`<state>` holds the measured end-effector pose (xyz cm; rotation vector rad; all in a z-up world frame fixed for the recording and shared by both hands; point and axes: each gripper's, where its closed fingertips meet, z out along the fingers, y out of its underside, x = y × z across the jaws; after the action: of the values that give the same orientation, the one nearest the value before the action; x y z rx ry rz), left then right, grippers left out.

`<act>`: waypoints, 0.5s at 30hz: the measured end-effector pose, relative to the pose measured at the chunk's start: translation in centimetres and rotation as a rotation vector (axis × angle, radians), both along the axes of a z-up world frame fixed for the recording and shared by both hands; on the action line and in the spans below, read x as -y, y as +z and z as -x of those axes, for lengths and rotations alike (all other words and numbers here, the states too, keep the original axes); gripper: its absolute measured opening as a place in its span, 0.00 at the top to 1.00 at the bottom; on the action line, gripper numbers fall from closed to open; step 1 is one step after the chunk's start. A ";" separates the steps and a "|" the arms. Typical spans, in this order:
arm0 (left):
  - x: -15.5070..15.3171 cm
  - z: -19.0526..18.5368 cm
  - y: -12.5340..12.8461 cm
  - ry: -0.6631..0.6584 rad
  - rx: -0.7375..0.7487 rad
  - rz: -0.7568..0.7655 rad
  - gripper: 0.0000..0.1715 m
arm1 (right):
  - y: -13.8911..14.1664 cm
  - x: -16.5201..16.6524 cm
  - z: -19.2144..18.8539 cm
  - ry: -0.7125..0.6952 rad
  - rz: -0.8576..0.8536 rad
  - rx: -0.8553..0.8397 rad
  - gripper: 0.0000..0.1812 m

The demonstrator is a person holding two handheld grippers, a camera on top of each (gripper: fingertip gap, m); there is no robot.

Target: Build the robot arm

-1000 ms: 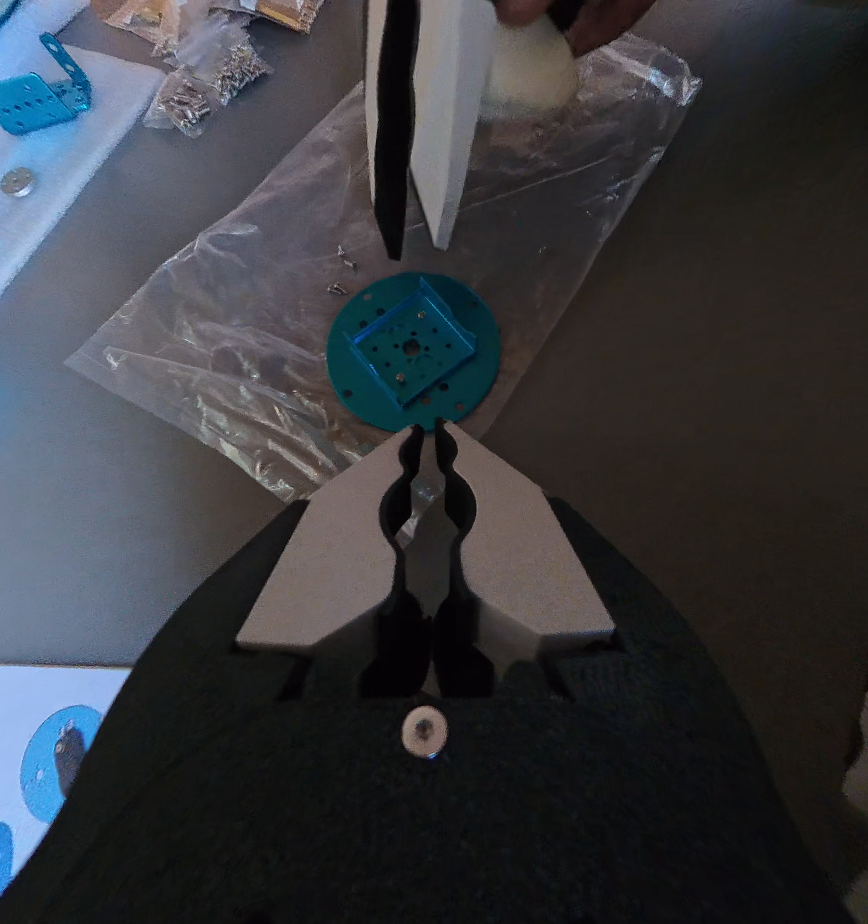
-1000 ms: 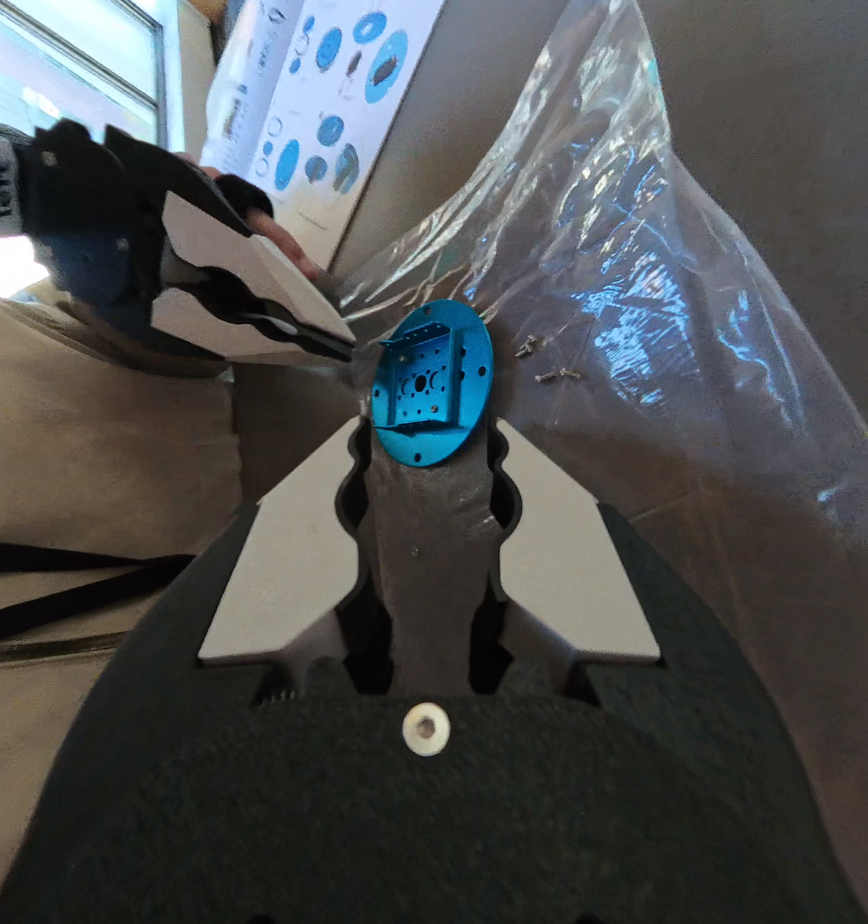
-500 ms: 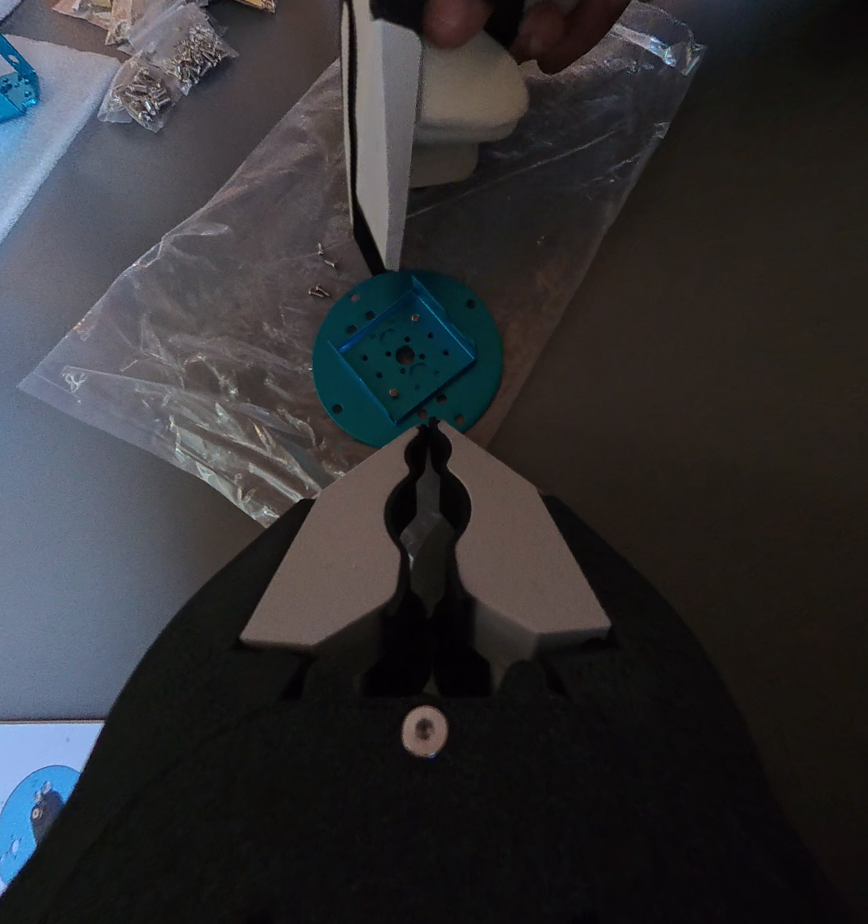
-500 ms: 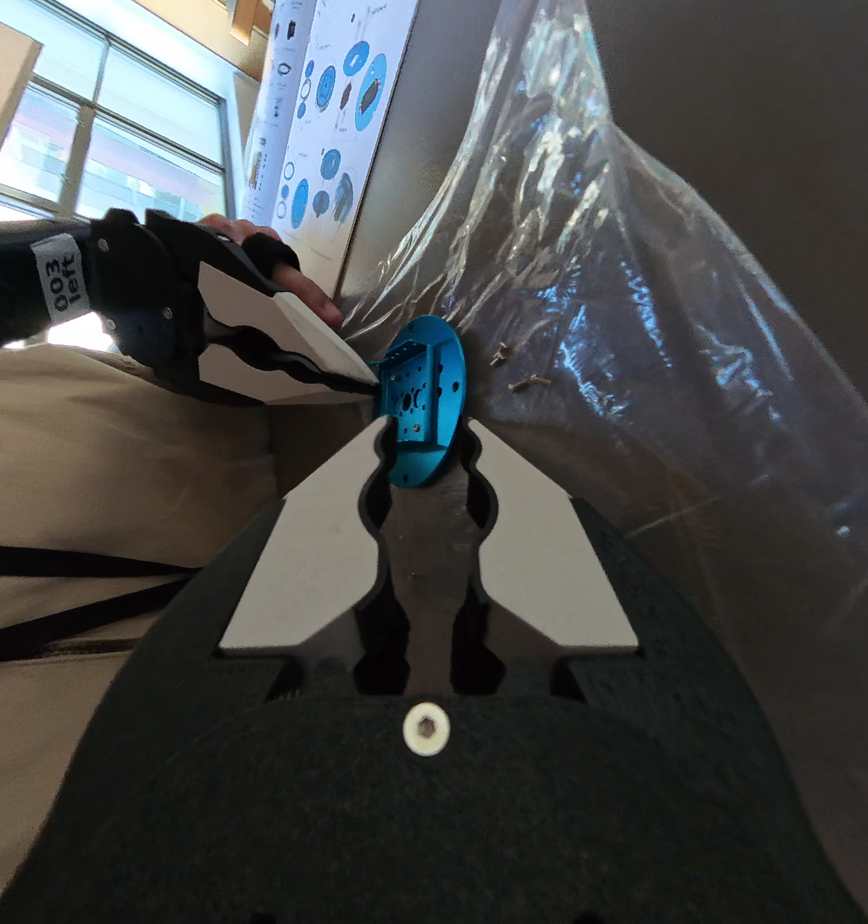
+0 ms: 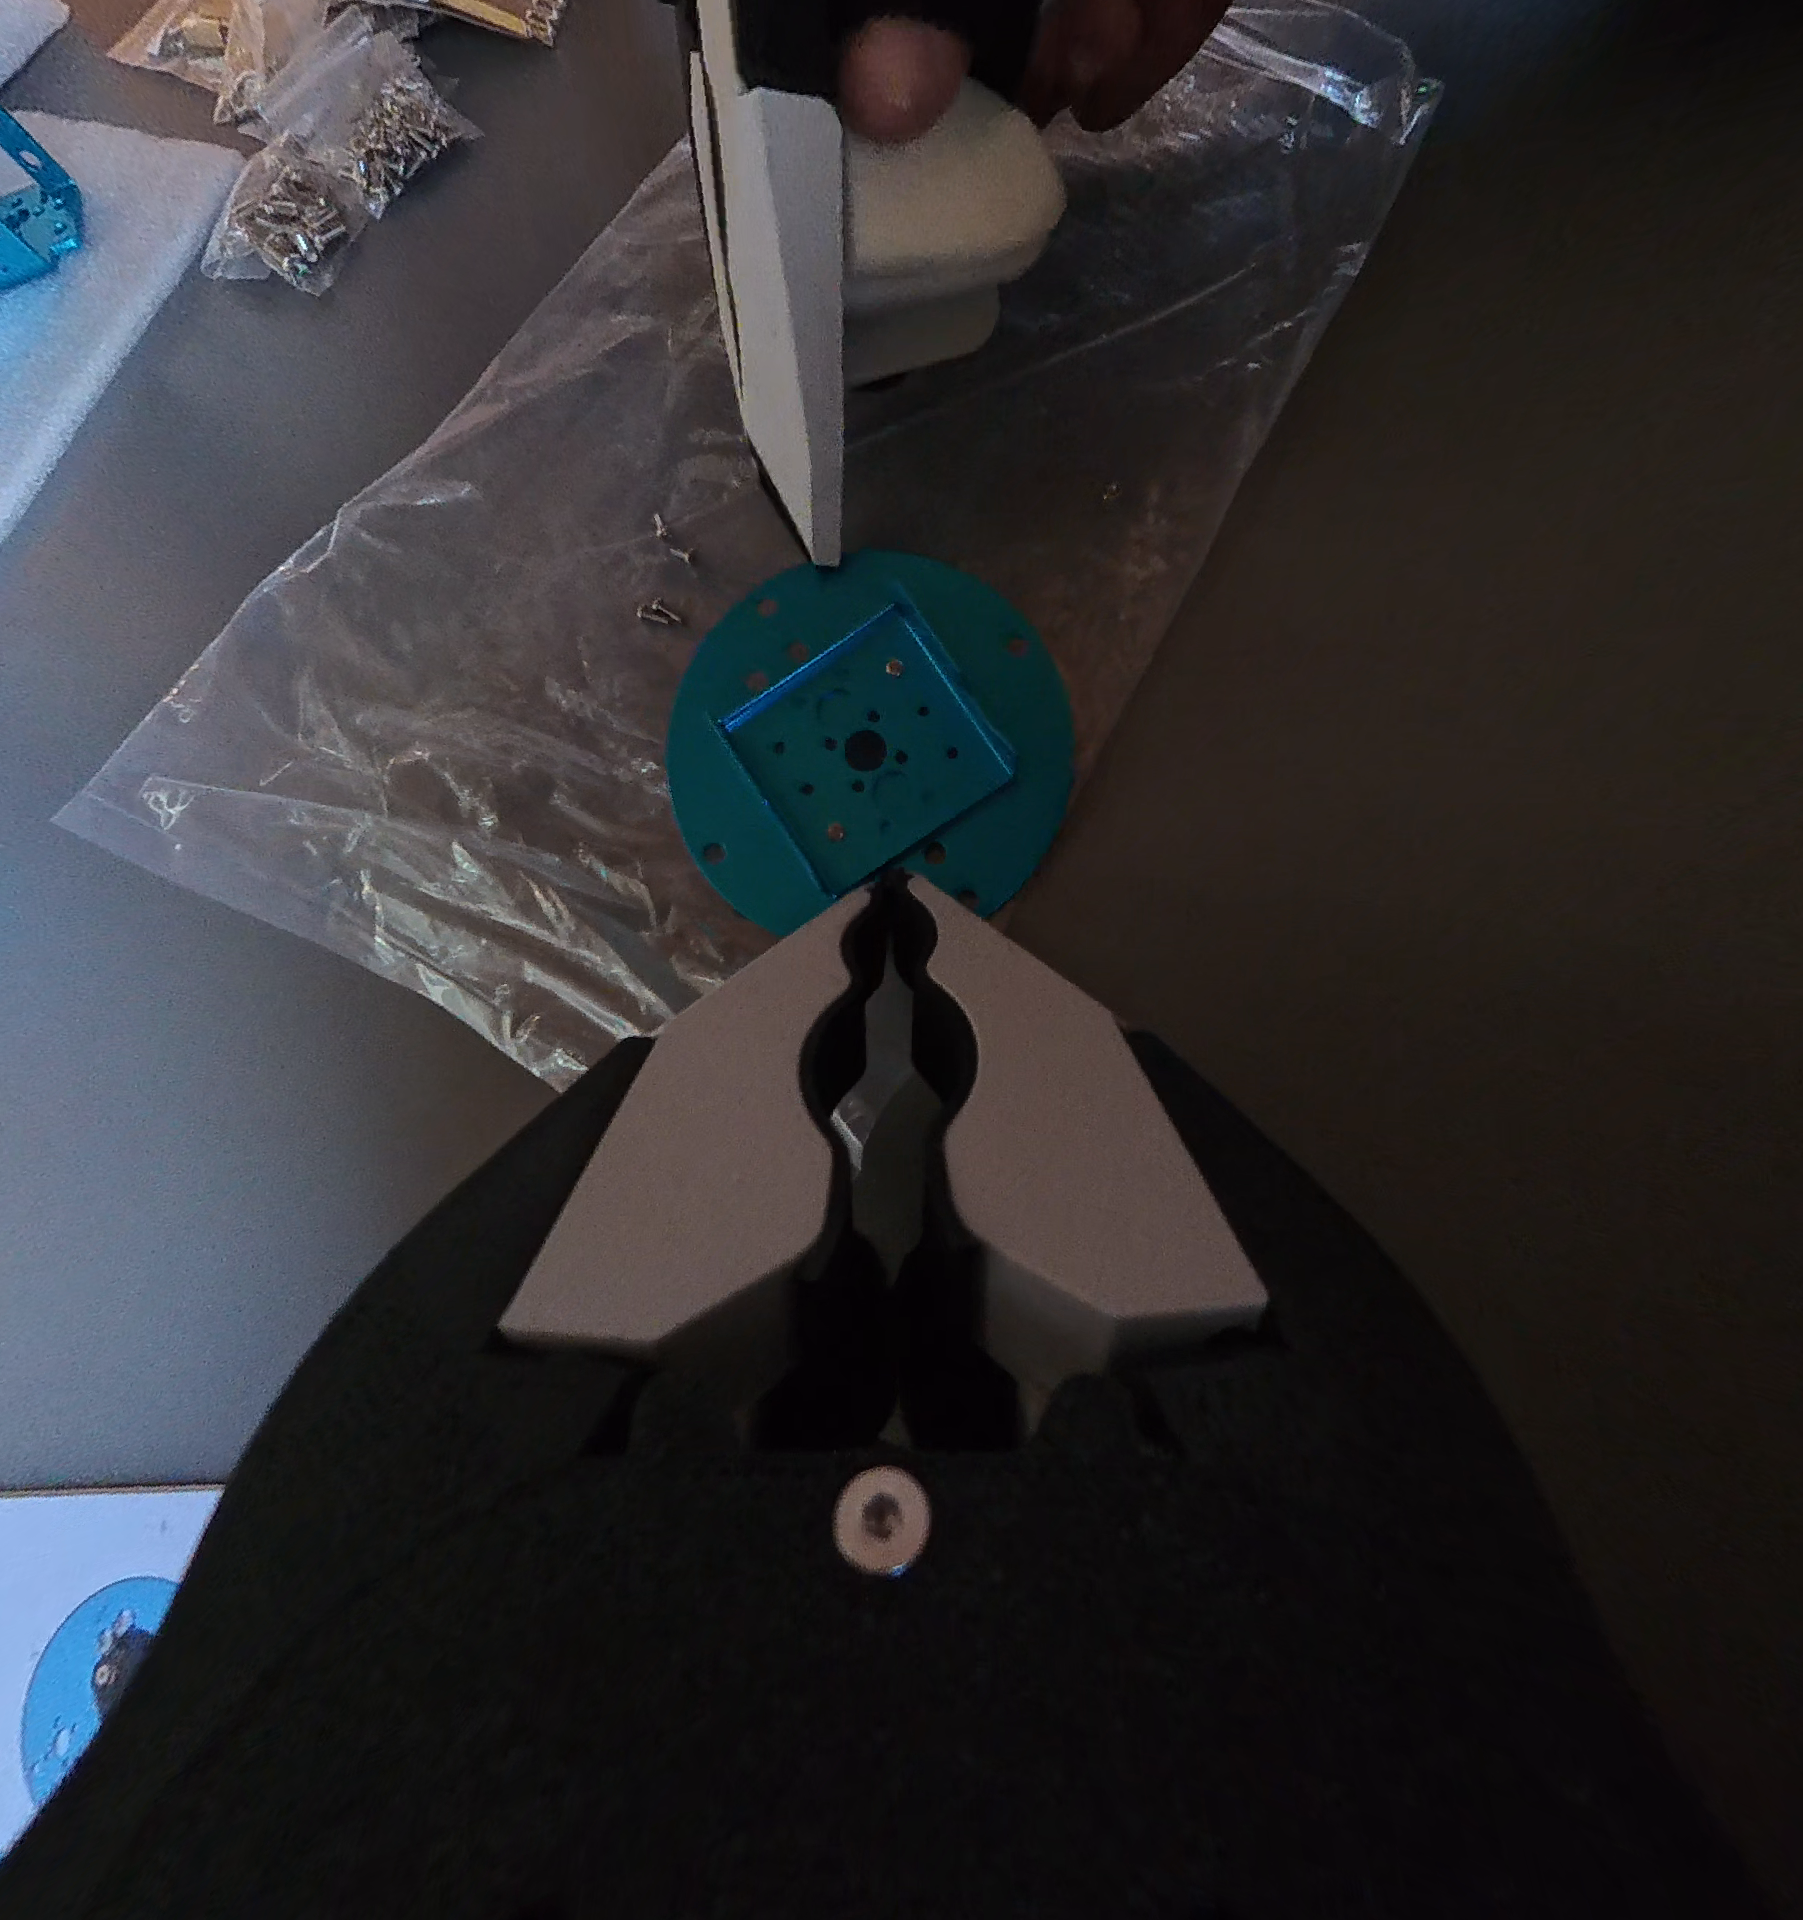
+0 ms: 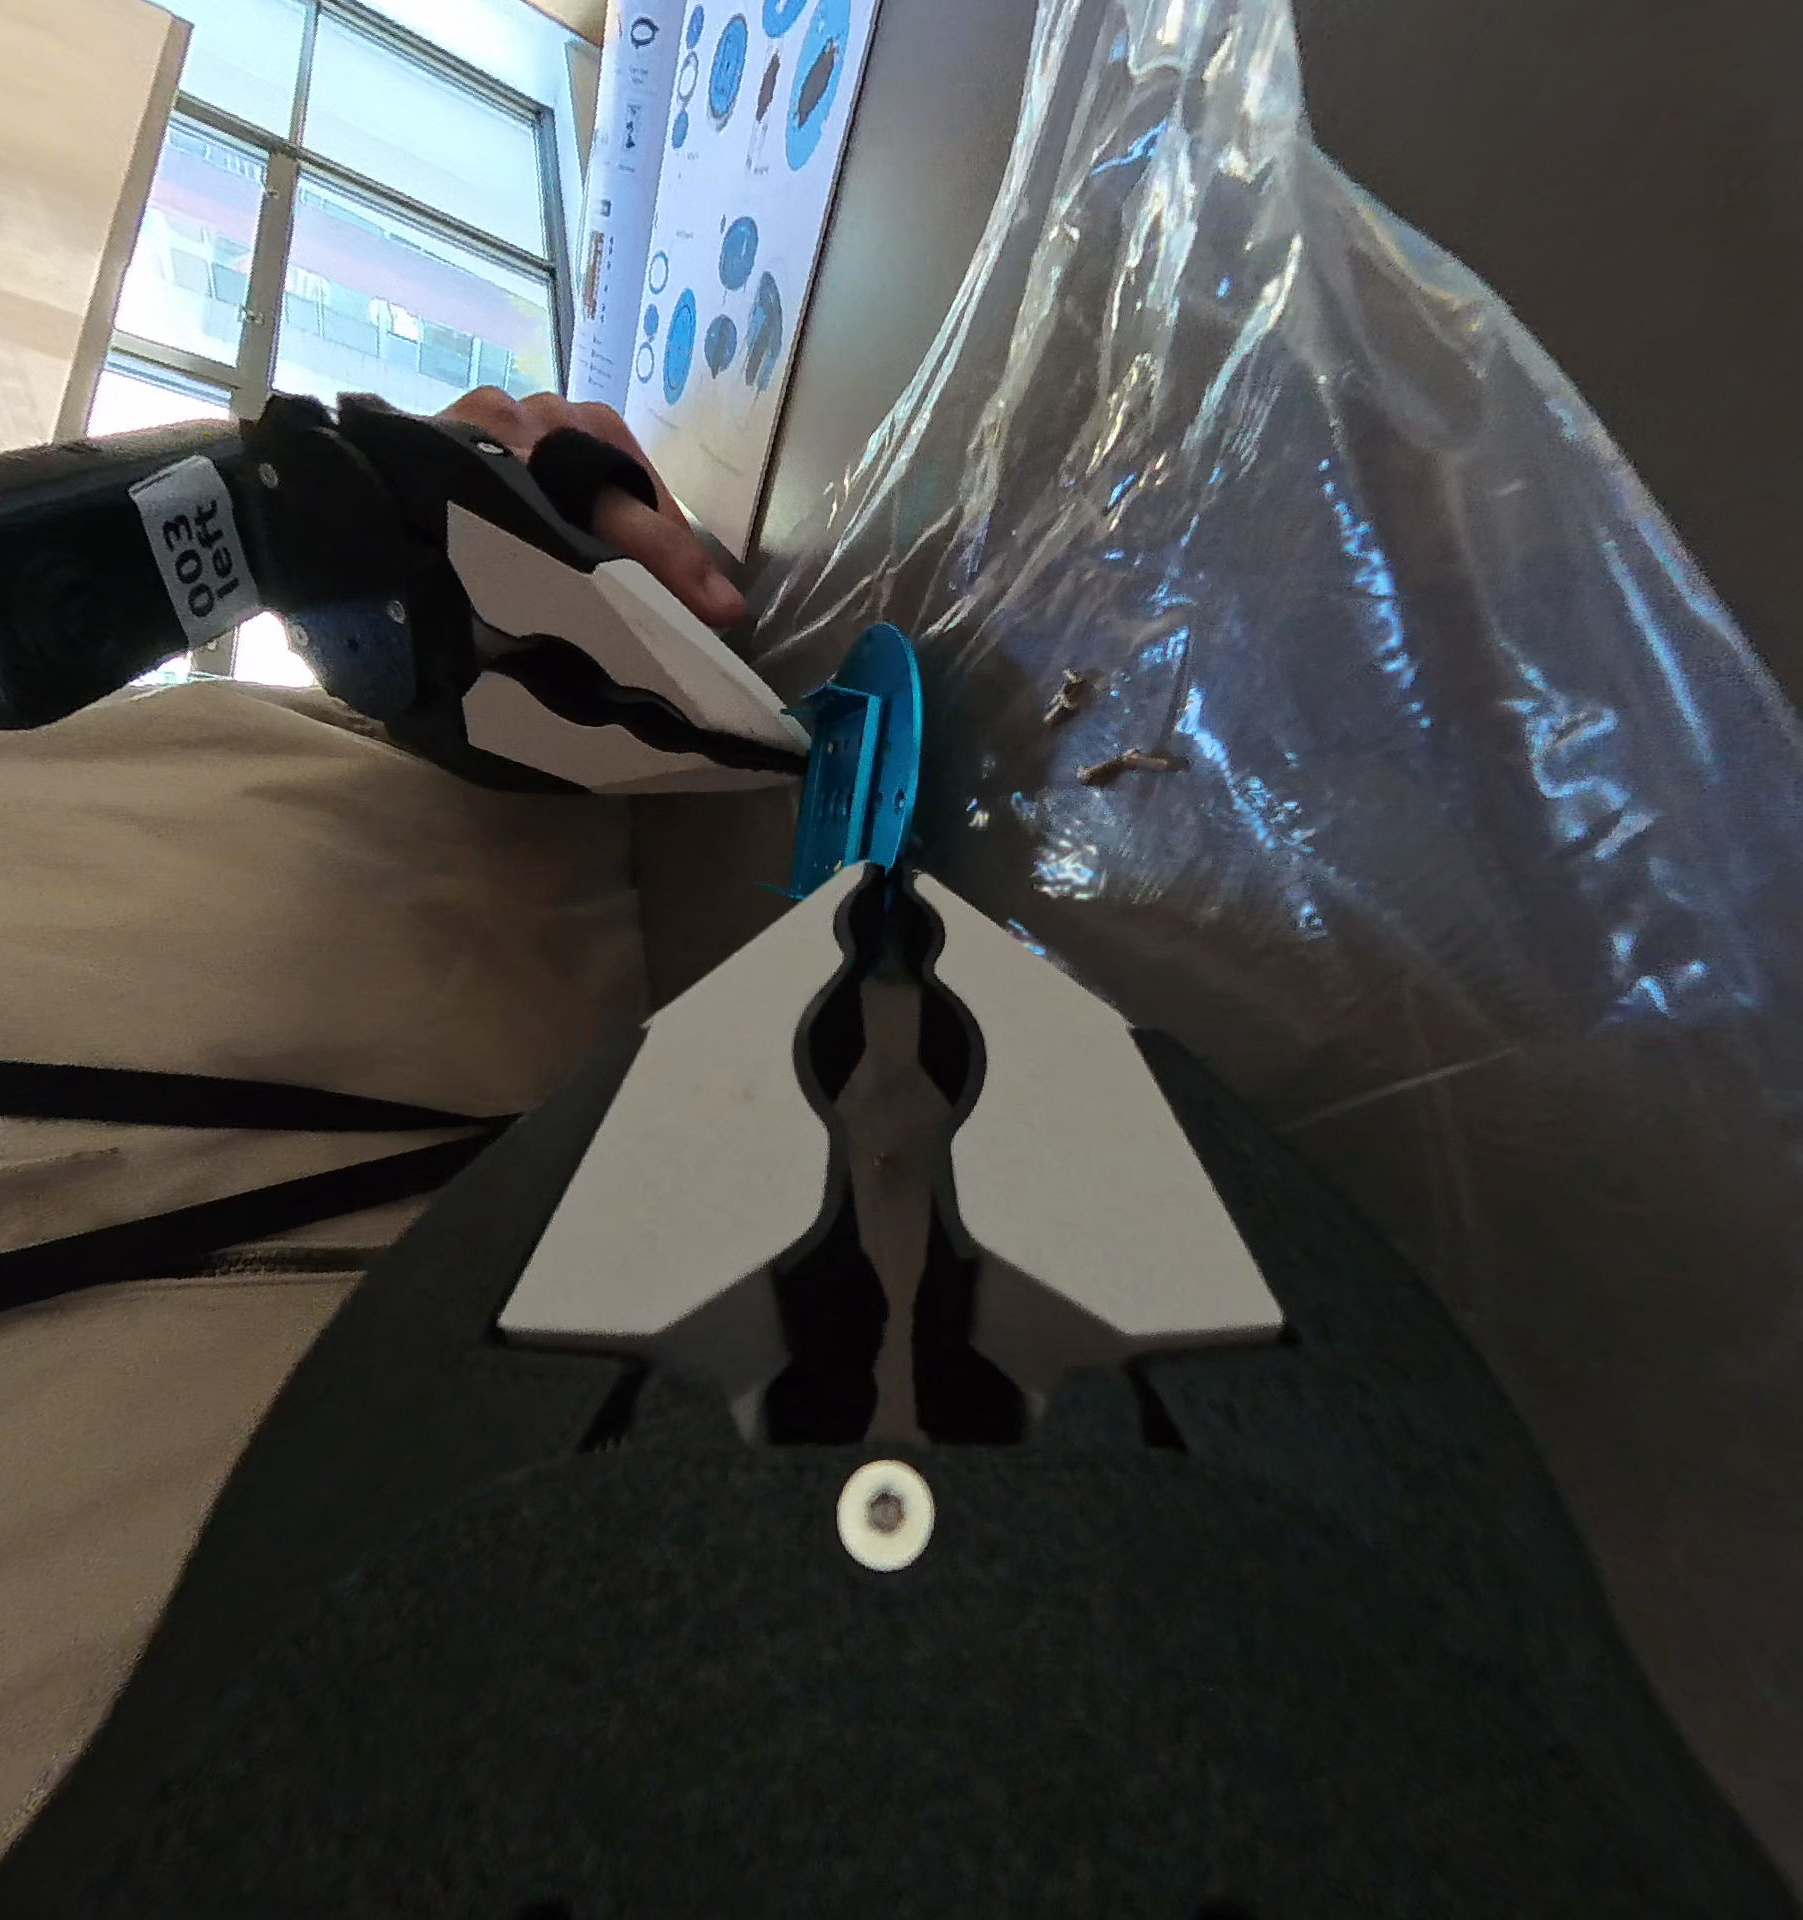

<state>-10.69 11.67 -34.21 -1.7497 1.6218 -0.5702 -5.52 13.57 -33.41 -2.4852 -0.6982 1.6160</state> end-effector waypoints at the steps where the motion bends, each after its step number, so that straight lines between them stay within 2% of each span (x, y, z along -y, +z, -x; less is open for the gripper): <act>1: 0.0 0.0 0.0 -0.001 0.000 -0.003 1.00 | 0.1 -0.1 0.0 -0.005 -0.006 -0.005 1.00; 8: -0.2 0.2 0.4 0.020 0.031 0.017 0.98 | 0.1 0.0 -0.1 -0.019 -0.027 -0.022 1.00; 12: -0.7 0.8 1.7 0.081 0.135 0.143 0.92 | 0.3 0.0 -0.3 -0.026 -0.040 -0.039 1.00; 15: -1.3 0.9 2.5 0.122 0.208 0.299 0.85 | 0.4 0.0 -0.3 -0.029 -0.052 -0.045 1.00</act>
<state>-11.63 12.94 -31.75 -1.9145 1.3280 -0.9413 -5.20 13.56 -33.01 -2.4034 -0.6863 1.6175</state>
